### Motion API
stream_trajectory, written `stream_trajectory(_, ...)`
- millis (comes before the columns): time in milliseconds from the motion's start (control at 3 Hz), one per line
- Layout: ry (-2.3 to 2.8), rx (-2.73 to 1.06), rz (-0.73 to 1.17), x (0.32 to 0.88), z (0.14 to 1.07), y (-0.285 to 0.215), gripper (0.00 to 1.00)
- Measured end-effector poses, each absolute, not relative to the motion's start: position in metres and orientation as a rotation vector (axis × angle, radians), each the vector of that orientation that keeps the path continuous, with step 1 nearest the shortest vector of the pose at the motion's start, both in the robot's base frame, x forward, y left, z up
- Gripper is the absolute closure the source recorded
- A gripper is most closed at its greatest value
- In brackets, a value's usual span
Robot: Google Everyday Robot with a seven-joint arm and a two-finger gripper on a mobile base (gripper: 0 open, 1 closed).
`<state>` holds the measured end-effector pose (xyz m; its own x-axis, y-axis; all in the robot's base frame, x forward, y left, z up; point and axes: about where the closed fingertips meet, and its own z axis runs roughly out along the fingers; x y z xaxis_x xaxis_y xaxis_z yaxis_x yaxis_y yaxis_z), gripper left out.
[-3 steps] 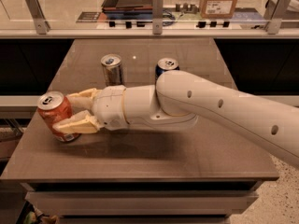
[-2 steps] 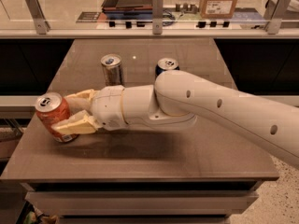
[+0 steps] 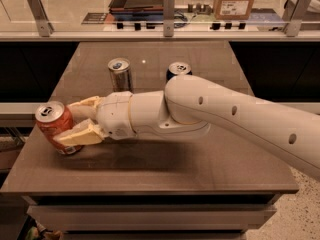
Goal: Pick coke can
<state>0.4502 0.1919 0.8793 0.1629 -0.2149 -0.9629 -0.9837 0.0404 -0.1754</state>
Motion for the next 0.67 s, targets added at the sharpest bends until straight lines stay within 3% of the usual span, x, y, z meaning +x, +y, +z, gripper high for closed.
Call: stream_trajectory(667, 1.278, -1.397, 0.942, 0.462, 0.897, 0.178, 1.0)
